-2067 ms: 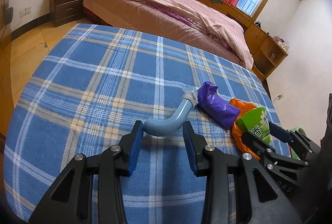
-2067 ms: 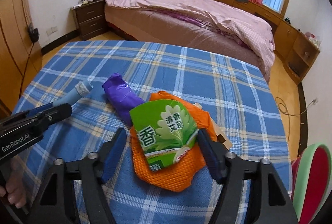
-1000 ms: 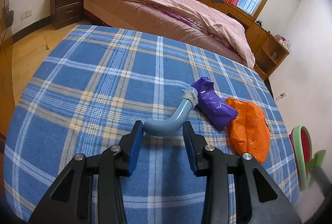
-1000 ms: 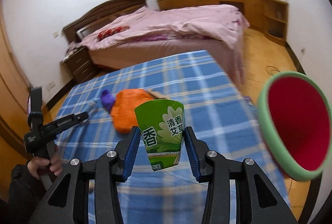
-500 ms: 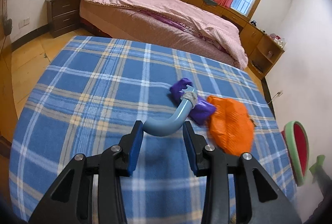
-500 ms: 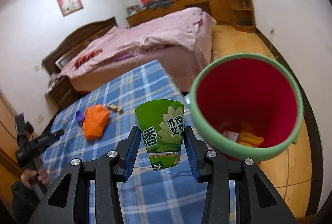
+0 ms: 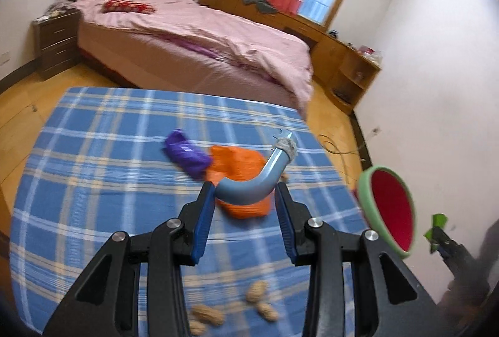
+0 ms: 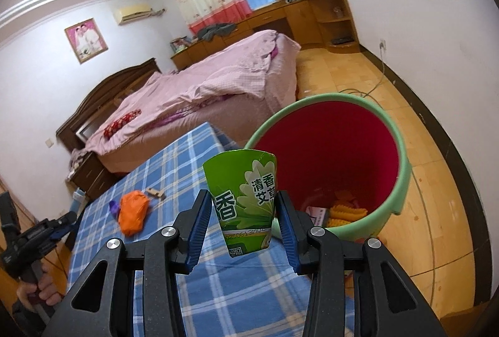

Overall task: Collect trash
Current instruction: 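Carry the tube and green carton over the red bin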

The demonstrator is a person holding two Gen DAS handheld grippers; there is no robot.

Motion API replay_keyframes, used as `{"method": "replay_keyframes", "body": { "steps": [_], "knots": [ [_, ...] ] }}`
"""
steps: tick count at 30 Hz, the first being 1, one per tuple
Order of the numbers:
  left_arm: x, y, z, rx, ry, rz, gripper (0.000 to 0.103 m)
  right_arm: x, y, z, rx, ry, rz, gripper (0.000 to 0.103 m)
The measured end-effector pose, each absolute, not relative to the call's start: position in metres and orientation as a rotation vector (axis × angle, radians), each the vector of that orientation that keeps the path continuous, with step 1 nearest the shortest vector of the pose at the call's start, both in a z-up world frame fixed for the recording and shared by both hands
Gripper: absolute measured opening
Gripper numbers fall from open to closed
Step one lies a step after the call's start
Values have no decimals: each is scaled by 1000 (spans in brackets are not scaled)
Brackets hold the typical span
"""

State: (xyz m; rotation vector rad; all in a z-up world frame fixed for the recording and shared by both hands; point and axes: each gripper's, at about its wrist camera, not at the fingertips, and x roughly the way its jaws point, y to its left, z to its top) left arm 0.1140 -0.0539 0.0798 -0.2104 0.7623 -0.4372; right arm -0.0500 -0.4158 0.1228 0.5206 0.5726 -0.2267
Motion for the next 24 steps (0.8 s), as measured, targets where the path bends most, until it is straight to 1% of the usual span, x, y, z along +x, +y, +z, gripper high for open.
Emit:
{"method": "replay_keyframes", "body": {
  "steps": [10,19,24],
  "knots": [
    [109,-139,86,-122,807,-605,39,-59,-453,106,587,570,-296,44],
    [108,-242,69,20,863,-720,39,-62,-486,91,611,581,-338,44],
    [103,-286,61,80,880,-781,39,-64,-498,84,617,586,-354,44]
  ]
}}
